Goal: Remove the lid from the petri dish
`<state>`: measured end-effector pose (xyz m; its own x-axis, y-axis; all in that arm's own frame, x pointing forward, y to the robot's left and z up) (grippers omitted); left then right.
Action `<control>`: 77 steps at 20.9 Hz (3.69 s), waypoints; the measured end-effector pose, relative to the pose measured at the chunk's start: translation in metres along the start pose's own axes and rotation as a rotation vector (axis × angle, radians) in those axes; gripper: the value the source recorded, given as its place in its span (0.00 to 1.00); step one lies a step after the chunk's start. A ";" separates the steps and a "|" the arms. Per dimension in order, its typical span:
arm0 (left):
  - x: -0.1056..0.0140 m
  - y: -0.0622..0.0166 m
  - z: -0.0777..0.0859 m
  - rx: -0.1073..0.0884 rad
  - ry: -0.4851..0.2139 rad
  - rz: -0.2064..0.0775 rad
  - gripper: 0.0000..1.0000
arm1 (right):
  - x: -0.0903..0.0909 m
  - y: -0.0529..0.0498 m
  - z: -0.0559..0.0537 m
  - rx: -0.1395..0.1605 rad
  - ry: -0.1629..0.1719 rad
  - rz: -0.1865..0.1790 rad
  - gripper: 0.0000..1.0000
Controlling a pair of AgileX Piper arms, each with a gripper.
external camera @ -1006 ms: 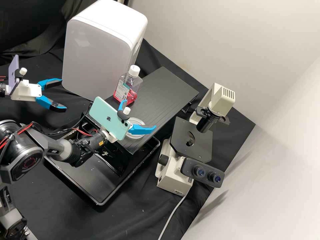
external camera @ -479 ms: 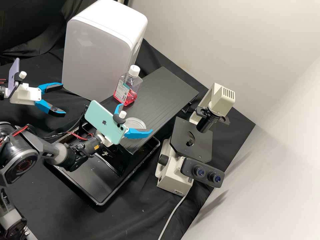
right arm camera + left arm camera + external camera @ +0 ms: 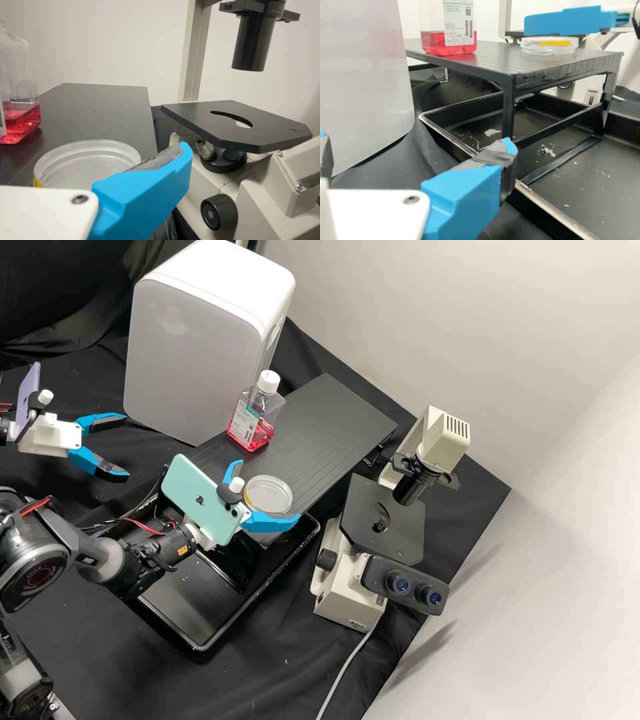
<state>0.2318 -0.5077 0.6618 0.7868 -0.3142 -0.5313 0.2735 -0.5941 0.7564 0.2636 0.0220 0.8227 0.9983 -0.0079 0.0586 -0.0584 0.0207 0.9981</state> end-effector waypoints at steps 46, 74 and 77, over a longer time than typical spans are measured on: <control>0.002 -0.0124 0.010 0.033 -0.033 -0.045 1.00 | 0.017 -0.004 0.007 0.006 -0.013 -0.001 1.00; 0.002 -0.0124 0.010 0.049 -0.033 -0.045 1.00 | 0.020 -0.006 0.009 0.006 -0.020 -0.005 0.00; 0.002 -0.0124 0.010 0.049 -0.033 -0.045 1.00 | 0.020 -0.006 0.009 0.006 -0.020 -0.005 0.00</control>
<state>0.2247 -0.5081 0.6476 0.7553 -0.3103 -0.5773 0.2801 -0.6436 0.7123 0.2835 0.0128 0.8185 0.9981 -0.0276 0.0543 -0.0539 0.0146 0.9984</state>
